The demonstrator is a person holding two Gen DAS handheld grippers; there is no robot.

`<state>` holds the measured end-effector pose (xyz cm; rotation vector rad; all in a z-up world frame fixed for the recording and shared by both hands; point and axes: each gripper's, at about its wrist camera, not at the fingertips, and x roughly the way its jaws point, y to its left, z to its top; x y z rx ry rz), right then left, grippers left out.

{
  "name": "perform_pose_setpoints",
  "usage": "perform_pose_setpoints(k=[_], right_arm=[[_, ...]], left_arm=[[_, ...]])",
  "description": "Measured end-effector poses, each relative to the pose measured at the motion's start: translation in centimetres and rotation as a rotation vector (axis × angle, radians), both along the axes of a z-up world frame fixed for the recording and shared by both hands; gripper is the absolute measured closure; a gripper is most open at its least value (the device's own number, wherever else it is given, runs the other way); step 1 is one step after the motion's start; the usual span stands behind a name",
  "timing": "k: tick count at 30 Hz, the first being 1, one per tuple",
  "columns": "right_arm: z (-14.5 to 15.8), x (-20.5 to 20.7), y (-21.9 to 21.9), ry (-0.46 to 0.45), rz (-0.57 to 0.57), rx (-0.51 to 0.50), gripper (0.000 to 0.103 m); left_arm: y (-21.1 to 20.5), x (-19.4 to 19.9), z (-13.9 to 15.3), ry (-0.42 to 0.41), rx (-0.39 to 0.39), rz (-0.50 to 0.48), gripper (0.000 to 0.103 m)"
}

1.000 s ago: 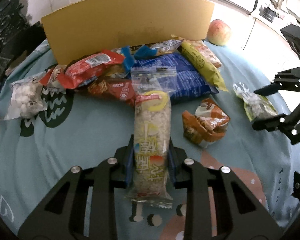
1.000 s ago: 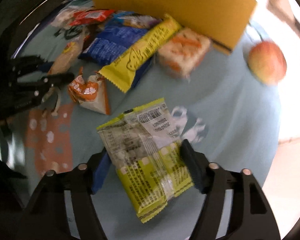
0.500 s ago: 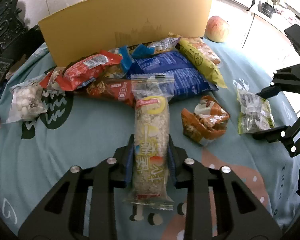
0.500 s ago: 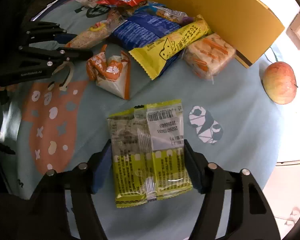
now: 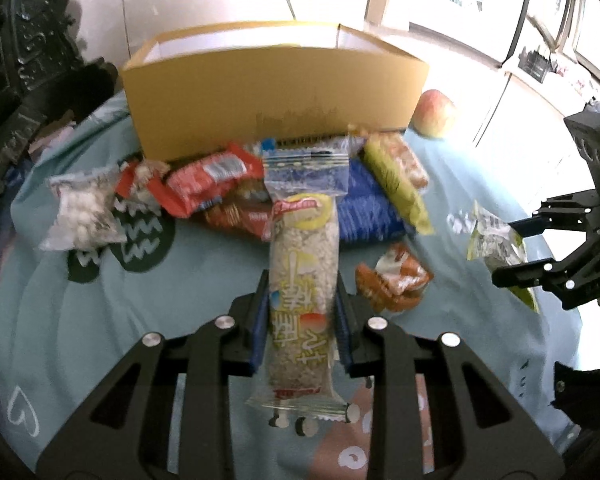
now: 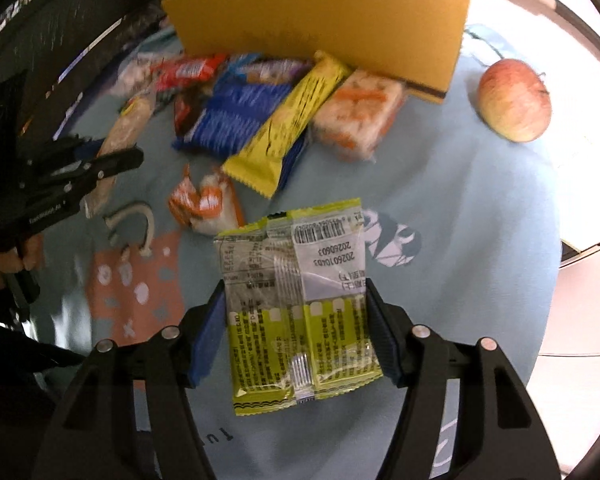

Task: Organize snacks
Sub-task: 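Lift the rice-stick bag and twin packet over the yellow box and release both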

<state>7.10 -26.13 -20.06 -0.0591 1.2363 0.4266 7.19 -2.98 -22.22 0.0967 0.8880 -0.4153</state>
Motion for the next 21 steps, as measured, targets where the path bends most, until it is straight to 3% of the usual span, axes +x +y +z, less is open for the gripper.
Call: perform_pose_setpoints(k=[11,21], right_arm=[[6.3,1.7,-0.5,-0.119,-0.083,0.128,0.038],[15.9,7.1,-0.4,-0.337,-0.085,0.147,0.038]], left_arm=[[-1.2,0.4,5.2,-0.100,-0.005,0.024,0.075],[-0.9,5.6,13.8,-0.250,-0.024,0.092,0.075]])
